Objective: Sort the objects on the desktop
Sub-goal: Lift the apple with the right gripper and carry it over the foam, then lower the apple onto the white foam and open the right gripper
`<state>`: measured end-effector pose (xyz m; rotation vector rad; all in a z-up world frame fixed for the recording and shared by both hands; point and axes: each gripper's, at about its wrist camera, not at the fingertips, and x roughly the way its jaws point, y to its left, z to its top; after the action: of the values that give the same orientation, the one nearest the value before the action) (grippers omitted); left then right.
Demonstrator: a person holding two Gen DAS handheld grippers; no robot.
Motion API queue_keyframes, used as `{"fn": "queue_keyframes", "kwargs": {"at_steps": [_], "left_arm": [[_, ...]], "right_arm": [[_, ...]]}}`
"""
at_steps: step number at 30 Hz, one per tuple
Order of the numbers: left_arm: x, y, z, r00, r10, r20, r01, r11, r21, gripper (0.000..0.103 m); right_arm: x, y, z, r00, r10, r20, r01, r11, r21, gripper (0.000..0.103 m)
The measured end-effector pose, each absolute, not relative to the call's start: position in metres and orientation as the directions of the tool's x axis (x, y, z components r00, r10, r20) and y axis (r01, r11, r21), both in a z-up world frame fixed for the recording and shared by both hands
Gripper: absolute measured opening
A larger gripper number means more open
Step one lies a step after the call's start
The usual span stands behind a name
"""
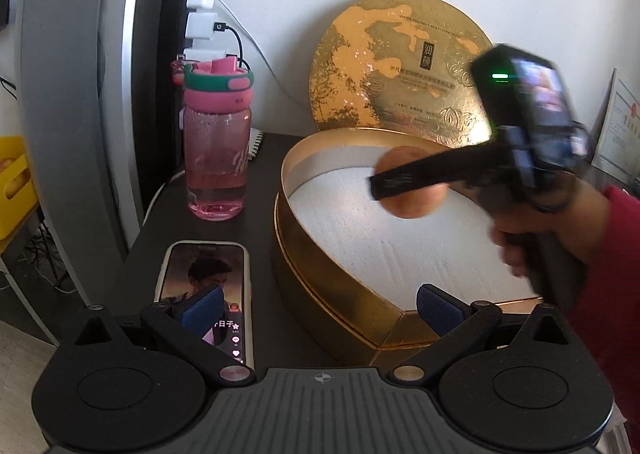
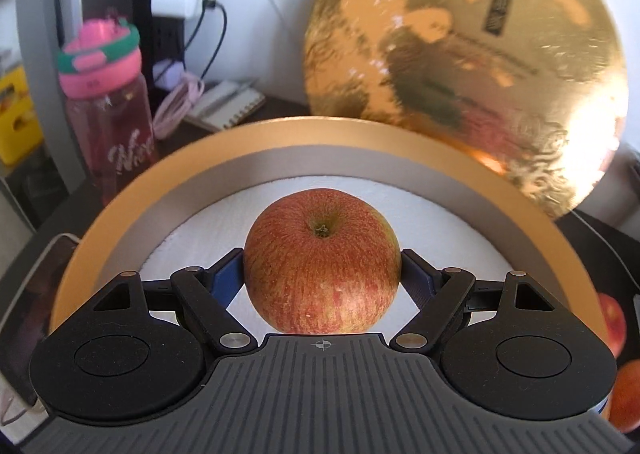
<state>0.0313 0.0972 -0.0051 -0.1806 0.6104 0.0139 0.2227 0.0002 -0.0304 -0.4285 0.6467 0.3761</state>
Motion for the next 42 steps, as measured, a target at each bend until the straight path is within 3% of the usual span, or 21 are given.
{"fn": "queue_keyframes", "kwargs": {"at_steps": [22, 26, 34, 42], "left_arm": [[0.032, 0.102, -0.011, 0.799, -0.043, -0.600, -0.076, 0.982, -0.172, 0.103], [0.029, 0.096, -0.007, 0.801, -0.032, -0.598, -0.075, 0.985, -0.152, 0.103], [0.022, 0.076, 0.004, 0.811, -0.022, -0.585, -0.056, 0.992, -0.115, 0.103], [0.022, 0.047, 0.015, 0.814, -0.022, -0.580, -0.020, 0.998, -0.066, 0.103]], "right_arm": [[0.257, 0.021, -0.048, 0.684, 0.157, -0.712, -0.420, 0.883, -0.210, 0.083], [0.251, 0.017, -0.040, 0.691, 0.161, -0.704, -0.417, 0.885, -0.208, 0.088], [0.203, -0.019, -0.003, 0.714, 0.243, -0.656, -0.425, 0.896, -0.131, 0.094], [0.128, -0.105, 0.025, 0.785, 0.302, -0.541, -0.379, 0.925, -0.034, 0.097]]}}
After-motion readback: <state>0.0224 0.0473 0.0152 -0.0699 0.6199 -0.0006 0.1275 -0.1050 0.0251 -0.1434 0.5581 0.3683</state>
